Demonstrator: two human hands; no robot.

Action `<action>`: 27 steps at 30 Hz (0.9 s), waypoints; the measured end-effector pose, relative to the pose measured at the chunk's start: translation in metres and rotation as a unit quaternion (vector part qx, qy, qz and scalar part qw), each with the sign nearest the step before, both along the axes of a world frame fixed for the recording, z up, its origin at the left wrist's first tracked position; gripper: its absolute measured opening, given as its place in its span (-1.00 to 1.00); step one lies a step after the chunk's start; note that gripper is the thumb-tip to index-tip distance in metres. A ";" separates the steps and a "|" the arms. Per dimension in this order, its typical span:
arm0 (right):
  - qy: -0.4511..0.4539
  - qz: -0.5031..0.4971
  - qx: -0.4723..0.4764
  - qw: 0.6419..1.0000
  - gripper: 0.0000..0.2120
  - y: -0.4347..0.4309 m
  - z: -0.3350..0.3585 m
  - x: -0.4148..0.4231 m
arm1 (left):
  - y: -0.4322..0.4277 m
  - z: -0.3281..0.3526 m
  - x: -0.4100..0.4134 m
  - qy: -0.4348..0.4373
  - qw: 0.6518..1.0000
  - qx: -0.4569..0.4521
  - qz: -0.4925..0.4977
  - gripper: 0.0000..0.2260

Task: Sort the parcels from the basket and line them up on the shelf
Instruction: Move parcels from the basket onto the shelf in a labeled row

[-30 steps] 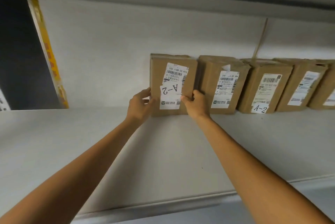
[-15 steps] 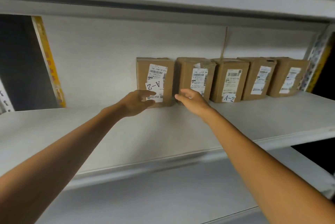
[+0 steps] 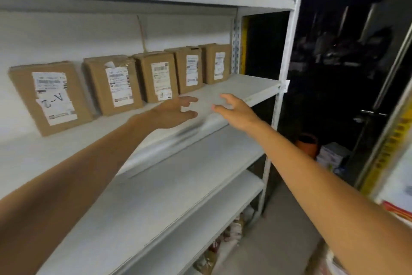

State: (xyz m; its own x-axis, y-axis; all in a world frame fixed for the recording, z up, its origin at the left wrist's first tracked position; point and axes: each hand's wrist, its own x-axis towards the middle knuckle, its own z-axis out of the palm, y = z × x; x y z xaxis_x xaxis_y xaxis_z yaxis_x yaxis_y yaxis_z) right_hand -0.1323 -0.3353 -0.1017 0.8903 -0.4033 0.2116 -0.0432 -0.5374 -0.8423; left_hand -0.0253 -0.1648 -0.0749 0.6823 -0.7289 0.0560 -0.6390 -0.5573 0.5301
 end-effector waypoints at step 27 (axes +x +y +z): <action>0.194 -0.371 0.164 0.893 -0.57 -0.284 -0.244 -0.358 | -0.437 -0.269 -0.268 0.125 0.889 0.149 -0.415 -0.58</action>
State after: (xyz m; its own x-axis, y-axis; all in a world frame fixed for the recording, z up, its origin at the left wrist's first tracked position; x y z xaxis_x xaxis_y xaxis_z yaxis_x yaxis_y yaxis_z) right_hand -0.4901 -0.6193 -0.3454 0.3333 -0.8960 -0.2933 -0.6081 0.0334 -0.7932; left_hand -0.2930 -0.6021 -0.3437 -0.1342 -0.9437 -0.3023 -0.7788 -0.0882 0.6211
